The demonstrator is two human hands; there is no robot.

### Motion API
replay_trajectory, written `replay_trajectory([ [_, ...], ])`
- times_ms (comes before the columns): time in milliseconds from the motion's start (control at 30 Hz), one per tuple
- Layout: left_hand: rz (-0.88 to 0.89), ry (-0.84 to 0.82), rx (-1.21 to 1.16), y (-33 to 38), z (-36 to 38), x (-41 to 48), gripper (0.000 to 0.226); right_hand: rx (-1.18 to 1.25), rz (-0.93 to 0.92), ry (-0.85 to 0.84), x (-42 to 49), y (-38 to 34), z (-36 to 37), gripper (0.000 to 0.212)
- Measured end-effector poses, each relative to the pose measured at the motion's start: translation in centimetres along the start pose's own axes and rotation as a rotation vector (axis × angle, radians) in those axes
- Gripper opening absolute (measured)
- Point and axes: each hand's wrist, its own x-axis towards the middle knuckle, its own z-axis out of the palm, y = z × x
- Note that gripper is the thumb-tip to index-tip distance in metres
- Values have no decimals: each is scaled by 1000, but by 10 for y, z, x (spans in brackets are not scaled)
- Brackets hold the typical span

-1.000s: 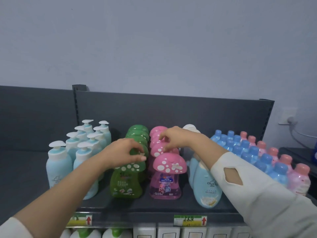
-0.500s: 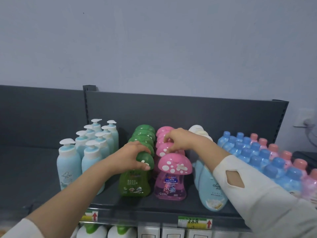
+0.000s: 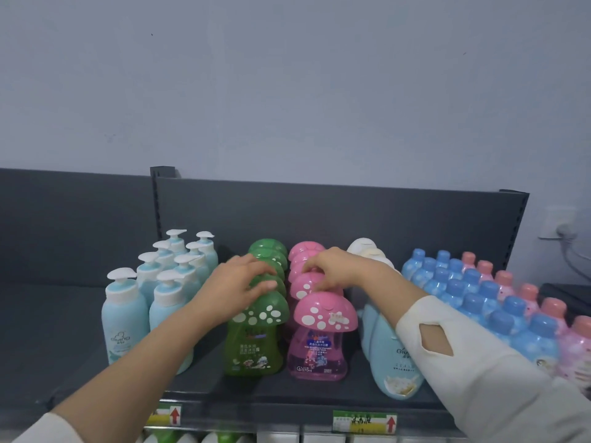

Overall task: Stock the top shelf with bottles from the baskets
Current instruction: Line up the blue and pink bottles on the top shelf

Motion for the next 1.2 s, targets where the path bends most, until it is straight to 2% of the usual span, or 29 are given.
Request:
replay_trajectory([
  [67,-71,46,20,-8,-2,13,33,37,-4,-4,-2,1,-2,51],
  [100,-107,21,28,-10,-3,19,29,64,-3,1,-3,2,-3,53],
  [200,-148,-176,28,-11,-3,36,35,97,-11,18,-3,4,-4,48],
  [267,-146,-245,14,-9,-4,44,38,87,-13,18,-3,4,-4,45],
  [633,-93,-268,-23,-9,-3,50,37,127,33,-49,-5,7,-12,43],
  [700,-100,-237,-38,-11,-4,52,32,163,42,-5,-6,10,-17,37],
  [833,-133,-71,1,-21,-8,62,26,148,90,140,5,17,-21,24],
  [933,-146,-164,95,-28,-8,74,30,131,122,83,21,20,-17,30],
  [1100,-164,-282,95,-32,-4,90,37,97,122,21,43,22,-11,45],
  [1200,-155,-270,87,-32,-1,93,42,105,103,4,46,24,-13,45],
])
